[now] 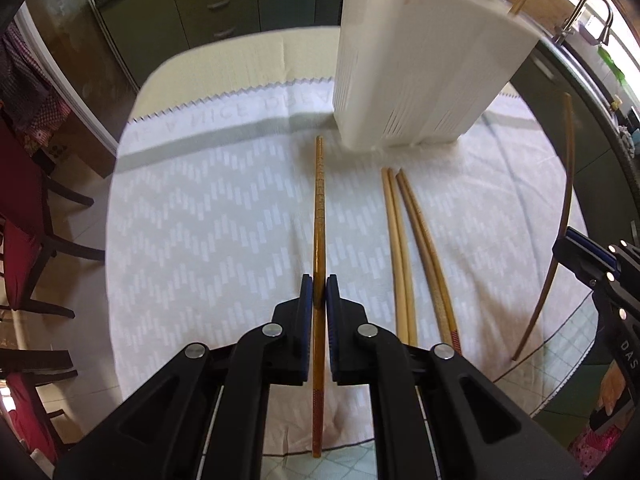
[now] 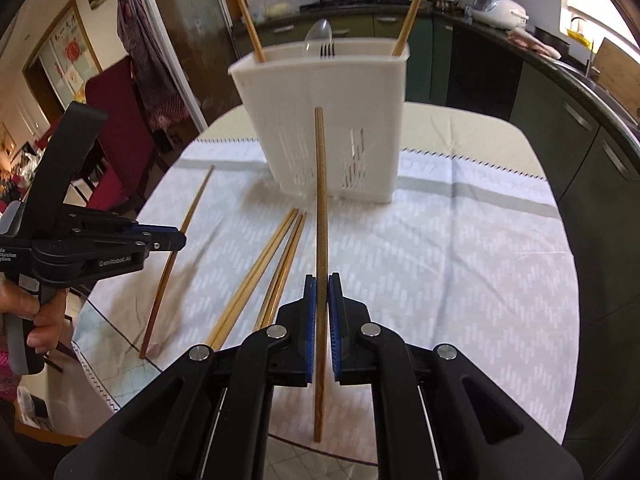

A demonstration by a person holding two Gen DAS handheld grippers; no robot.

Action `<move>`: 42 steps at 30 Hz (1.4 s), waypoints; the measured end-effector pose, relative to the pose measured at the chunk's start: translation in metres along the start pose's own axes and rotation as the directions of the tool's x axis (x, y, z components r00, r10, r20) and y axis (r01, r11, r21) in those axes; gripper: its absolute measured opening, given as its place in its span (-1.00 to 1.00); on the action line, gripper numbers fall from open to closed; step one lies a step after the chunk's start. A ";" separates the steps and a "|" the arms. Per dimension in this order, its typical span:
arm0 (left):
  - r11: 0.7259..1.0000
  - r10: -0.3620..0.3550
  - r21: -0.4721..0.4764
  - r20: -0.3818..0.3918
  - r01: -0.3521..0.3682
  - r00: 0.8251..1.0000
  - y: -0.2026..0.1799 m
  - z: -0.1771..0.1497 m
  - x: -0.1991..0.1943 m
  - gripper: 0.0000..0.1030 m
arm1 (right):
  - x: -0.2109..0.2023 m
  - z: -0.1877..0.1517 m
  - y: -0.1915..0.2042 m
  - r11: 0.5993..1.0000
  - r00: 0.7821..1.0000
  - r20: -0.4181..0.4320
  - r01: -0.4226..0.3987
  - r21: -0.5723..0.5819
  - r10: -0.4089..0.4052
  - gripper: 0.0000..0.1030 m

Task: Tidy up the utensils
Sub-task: 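Lift both held chopsticks upright toward the white caddy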

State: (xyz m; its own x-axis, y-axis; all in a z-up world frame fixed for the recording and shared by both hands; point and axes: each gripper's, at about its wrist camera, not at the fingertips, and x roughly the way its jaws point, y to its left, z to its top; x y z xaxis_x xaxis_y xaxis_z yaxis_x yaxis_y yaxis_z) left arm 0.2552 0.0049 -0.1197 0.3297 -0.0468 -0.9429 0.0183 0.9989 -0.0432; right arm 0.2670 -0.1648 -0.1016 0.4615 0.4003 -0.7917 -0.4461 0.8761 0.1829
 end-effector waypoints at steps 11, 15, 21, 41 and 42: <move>1.000 -0.014 0.020 0.092 0.012 0.996 -0.013 -0.007 -0.051 -0.87 | -0.029 -0.004 -0.008 1.000 0.998 0.069 -0.006 0.028 0.004 -0.86; 0.999 -0.015 0.034 0.120 0.011 0.993 -0.018 -0.008 -0.062 -0.87 | -0.033 -0.006 -0.009 1.000 0.997 0.077 -0.005 0.030 0.003 -0.86; 0.999 -0.018 0.042 0.137 0.013 0.990 -0.022 -0.010 -0.072 -0.87 | -0.036 -0.007 -0.011 0.999 0.996 0.085 -0.009 0.035 0.006 -0.86; 0.998 -0.031 0.056 0.180 0.021 0.983 -0.026 -0.010 -0.090 -0.87 | -0.055 -0.003 -0.005 1.000 0.992 0.123 -0.017 0.017 0.015 -0.86; 0.998 -0.032 0.056 0.183 0.022 0.983 -0.026 -0.009 -0.091 -0.87 | -0.056 -0.002 -0.005 1.000 0.992 0.127 -0.017 0.015 0.015 -0.86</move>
State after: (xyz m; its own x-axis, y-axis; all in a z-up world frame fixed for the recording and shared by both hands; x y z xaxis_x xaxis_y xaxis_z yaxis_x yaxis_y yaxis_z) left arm 0.2160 -0.0171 -0.0360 0.4959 -0.0788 -0.8648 0.0782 0.9959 -0.0459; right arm 0.2415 -0.1921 -0.0590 0.5484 0.4441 -0.7085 -0.4423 0.8731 0.2049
